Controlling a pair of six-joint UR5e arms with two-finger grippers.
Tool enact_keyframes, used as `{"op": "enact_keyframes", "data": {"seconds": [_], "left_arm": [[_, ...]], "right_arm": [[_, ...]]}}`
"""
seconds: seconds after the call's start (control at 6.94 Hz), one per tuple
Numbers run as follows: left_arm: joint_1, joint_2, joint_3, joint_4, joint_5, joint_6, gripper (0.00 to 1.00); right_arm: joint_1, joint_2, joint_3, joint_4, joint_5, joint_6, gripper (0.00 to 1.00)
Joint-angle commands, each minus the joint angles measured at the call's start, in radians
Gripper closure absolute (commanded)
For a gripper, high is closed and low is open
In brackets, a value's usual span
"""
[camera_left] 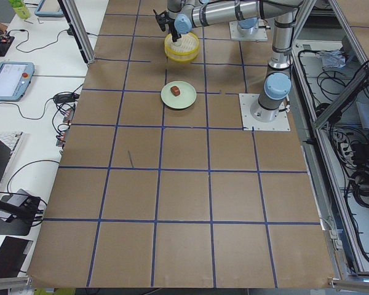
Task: Place buns in different layers of steamer
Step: 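Carry the white bun with the left gripper into the bottom tier and release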
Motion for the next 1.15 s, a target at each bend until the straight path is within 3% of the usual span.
{"op": "enact_keyframes", "data": {"seconds": [0.0, 0.14, 0.43, 0.58, 0.72, 1.01], "left_arm": [[-0.078, -0.092, 0.001, 0.100, 0.004, -0.137, 0.59], [-0.078, -0.094, -0.001, 0.098, 0.002, -0.131, 0.01], [-0.078, -0.079, 0.005, 0.101, 0.008, -0.122, 0.00], [-0.057, -0.053, 0.001, 0.095, 0.045, 0.007, 0.00], [0.028, -0.037, -0.008, 0.086, 0.130, 0.204, 0.00], [0.244, -0.019, -0.034, 0.001, 0.134, 0.550, 0.00]], "right_arm": [[0.001, -0.001, -0.001, 0.001, -0.001, 0.001, 0.93], [0.001, -0.001, -0.001, 0.001, -0.001, 0.001, 0.93], [0.006, -0.006, -0.001, 0.001, -0.001, 0.007, 0.93], [0.026, -0.015, -0.001, 0.010, 0.000, 0.051, 0.93], [0.088, -0.016, -0.006, 0.013, 0.000, 0.109, 0.93], [0.278, -0.020, -0.013, 0.001, -0.027, 0.311, 0.92]]}}
